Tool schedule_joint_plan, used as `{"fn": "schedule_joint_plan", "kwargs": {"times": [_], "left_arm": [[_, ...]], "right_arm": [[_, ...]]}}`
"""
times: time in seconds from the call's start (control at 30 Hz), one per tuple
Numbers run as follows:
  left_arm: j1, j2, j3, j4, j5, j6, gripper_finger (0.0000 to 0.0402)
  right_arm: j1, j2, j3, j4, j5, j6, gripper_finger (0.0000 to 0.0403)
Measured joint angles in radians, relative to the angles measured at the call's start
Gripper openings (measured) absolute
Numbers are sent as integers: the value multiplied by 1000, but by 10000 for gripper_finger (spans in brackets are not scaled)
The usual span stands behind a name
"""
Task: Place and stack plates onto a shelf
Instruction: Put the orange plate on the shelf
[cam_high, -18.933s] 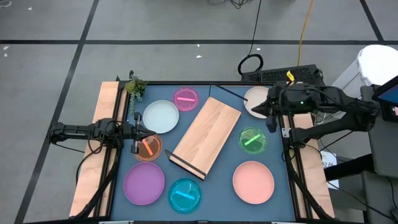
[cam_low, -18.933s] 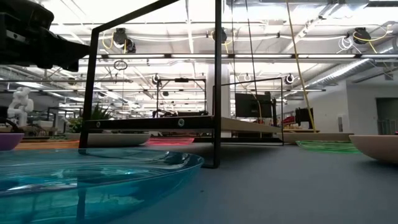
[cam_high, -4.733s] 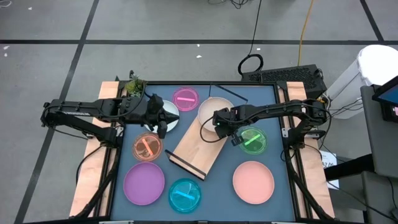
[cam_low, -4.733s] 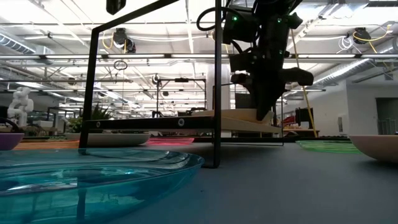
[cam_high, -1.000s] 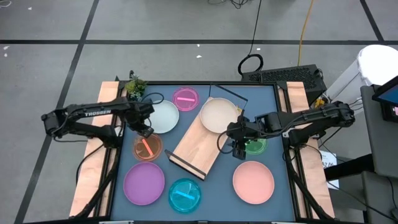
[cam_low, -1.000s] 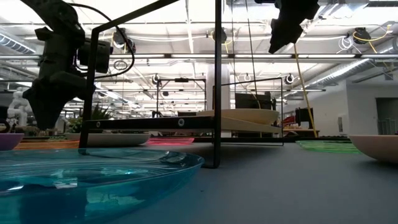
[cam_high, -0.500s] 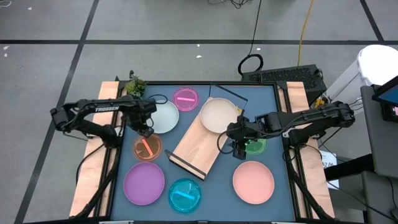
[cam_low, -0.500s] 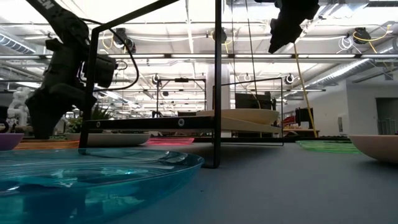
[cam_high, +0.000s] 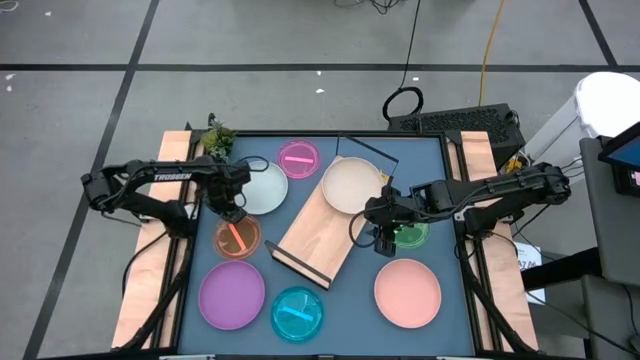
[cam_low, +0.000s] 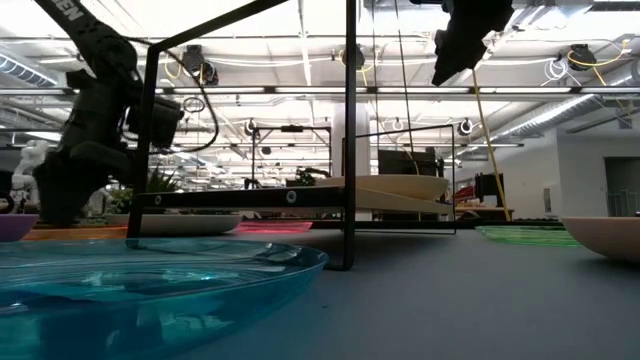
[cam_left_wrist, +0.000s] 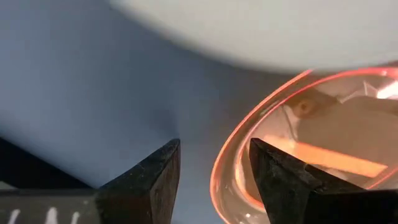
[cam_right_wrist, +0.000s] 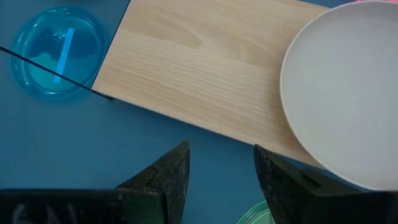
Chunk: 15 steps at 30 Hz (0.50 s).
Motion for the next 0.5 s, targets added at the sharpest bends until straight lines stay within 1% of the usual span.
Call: {"fn": "schedule_joint_plan", "kwargs": {"times": [0.1, 0.33, 0.4, 0.5], "left_arm": [[0, 0, -29, -1, 49, -34, 198], [0, 0, -32, 10, 62, -65, 196], [0, 0, -32, 24, 71, -68, 184], [0, 0, -32, 44, 73, -82, 153]], "right_arm": [[0, 0, 0, -2, -1, 0, 160], [0, 0, 0, -5, -3, -3, 160], [0, 0, 0, -5, -3, -3, 160], [0, 0, 0, -5, -3, -3, 160]]}}
